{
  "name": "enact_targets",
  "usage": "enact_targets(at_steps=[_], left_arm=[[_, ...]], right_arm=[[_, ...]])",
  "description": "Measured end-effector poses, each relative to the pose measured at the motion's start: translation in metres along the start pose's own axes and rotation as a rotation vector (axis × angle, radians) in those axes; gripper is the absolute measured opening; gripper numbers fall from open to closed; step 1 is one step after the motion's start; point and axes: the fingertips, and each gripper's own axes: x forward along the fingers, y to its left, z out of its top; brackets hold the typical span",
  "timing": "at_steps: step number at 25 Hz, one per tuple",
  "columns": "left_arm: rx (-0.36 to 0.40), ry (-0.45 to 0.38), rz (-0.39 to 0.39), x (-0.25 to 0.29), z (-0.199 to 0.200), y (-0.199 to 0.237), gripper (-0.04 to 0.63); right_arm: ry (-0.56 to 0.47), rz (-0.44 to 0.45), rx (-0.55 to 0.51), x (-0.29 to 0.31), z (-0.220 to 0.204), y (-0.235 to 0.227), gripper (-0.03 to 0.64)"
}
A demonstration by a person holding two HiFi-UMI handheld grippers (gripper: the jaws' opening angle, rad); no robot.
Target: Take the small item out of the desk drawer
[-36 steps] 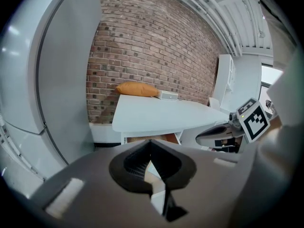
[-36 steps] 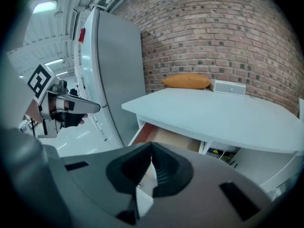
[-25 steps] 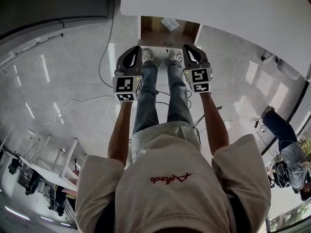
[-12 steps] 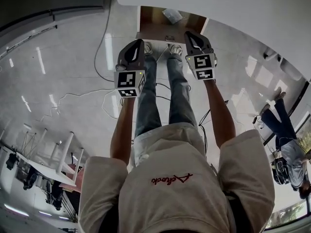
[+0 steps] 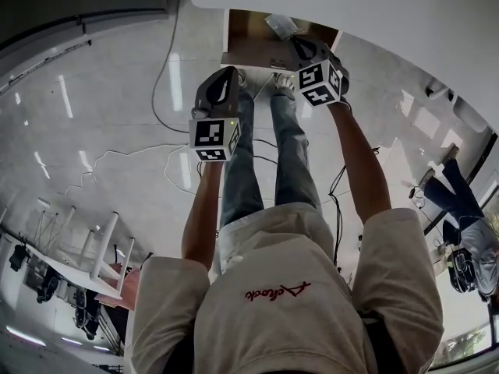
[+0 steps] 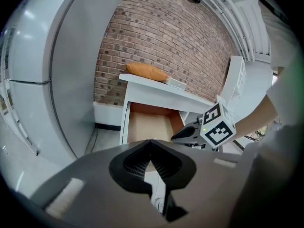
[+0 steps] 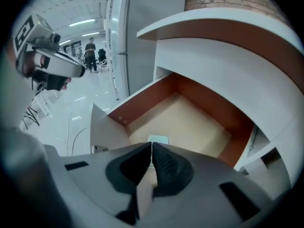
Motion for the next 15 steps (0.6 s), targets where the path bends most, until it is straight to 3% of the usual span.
enact_targets(at_steps=[5,9,11,15], left_arm=[[0.004,-0.003,-0.003,-0.002,-0.002,0.002,0.009],[-0.004,0.0,0.006,-0.003,-0.005,0.009,0.009],[-0.009,0.0,0.008,-0.002,-0.006,0.01,0.009],[-0.016,0.002,0.005,0.0,-0.008,0.009,0.009]], right_arm=[[0.074,0.004,-0.045,0.03,-0.007,-0.006,0.012],[0.119,0.031,0.02,0.051,-0.008,-0.01,0.016],[0.142,0.036,0.051,0.06,-0.01,-0.013,0.139],[0.182,0.015,0.088,0.074,-0.019,-0.022,0.172]])
